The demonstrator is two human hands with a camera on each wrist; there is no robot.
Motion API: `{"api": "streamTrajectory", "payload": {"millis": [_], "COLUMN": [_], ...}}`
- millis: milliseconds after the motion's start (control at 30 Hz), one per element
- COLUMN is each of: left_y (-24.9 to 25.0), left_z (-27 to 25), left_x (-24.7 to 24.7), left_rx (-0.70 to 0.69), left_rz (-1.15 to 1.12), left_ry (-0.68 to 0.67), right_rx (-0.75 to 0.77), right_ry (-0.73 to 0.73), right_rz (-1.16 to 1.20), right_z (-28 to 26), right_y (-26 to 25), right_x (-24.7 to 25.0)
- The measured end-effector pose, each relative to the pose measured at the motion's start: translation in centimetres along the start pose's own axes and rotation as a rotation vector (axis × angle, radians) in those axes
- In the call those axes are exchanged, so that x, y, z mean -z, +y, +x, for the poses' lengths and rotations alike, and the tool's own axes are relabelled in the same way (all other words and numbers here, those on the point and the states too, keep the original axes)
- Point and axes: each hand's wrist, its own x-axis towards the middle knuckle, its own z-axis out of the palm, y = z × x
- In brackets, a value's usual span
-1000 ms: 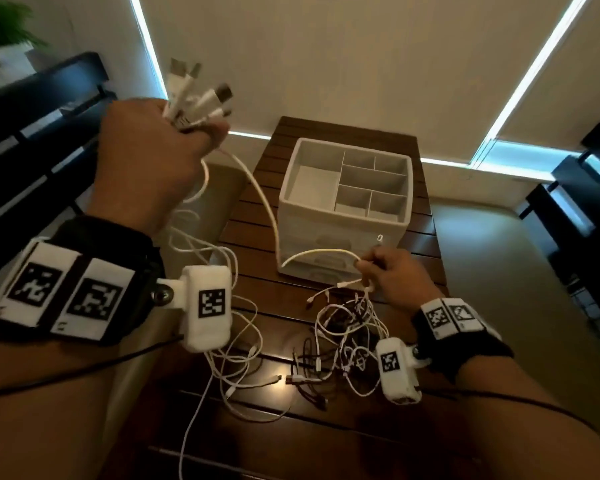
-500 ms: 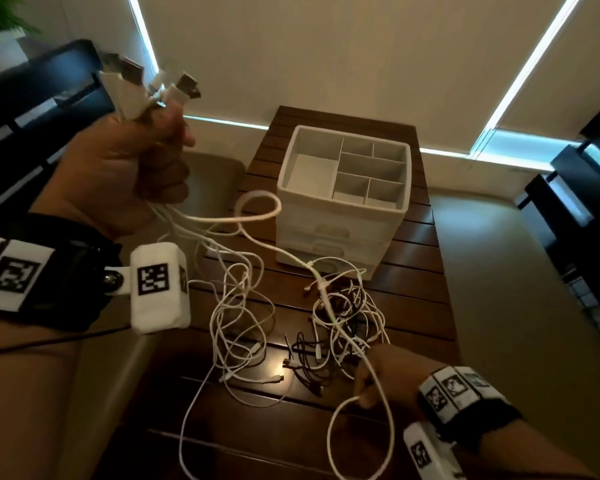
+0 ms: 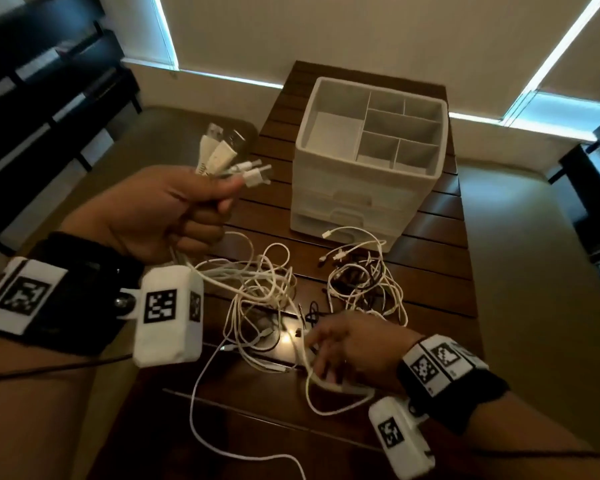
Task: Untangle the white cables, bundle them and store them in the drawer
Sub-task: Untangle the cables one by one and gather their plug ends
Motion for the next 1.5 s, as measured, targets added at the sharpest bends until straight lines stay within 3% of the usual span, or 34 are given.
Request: {"api": "streamTrajectory", "payload": {"millis": [33,67,100,200,300,467,667,833,1033,1133,1300,1333,1433,1500], "left_y": [0.2,0.3,0.2,-1.1,-3.0,-4.6,-4.8,-4.7,-4.5,-4.5,-4.6,-4.6,-4.1,-3.8], "left_z": [0.0,0.2,0.5,1.6,2.7,3.4,3.1,2.5,2.5,2.4,1.6,1.4,0.7,0.3], "left_x": [0.2,0.4,0.4,0.3,0.0,-0.6,0.6,1.3,0.6,0.2,0.0,0.0,-0.1,-0.1], "left_rx": [-0.007,-0.001,0.012,0.095,0.213,0.343,0.341,0.306,0.272,0.275,0.274,0.262,0.213,0.18], "left_rz": [-0.016,-0.008,0.019,0.137,0.215,0.24,0.225,0.207,0.223,0.228,0.251,0.246,0.219,0.222], "left_ry": [0.04,0.1,0.16,0.27,0.307,0.276,0.323,0.331,0.334,0.325,0.354,0.355,0.368,0.371], "right_rx": [-0.03,-0.049,-0.056,-0.063,-0.058,-0.186,-0.24,-0.227,-0.04,-0.037,-0.026,-0.02,0.053,0.141], "right_ry": [-0.195,-0.28,-0.231,0.167,0.457,0.541,0.69,0.664,0.573,0.548,0.541,0.566,0.711,0.699], "right_rz": [0.028,-0.024,-0.138,-0.582,-0.552,-0.609,-0.625,-0.546,-0.022,0.125,0.2,0.123,-0.428,-0.593], "right_z": [-0.3,-0.2,0.2,2.1,4.3,9.6,11.7,11.2,8.9,8.0,7.6,7.7,8.0,8.0], "right_y": [-0.4,-0.5,-0.6,-0.8,-0.2,2.1,2.5,2.6,1.7,1.8,2.4,2.5,2.4,2.3], "right_x": [-1.3,-1.9,-1.9,0.7,3.1,3.4,1.8,2.4,5.9,6.3,6.3,6.1,5.2,4.2]}}
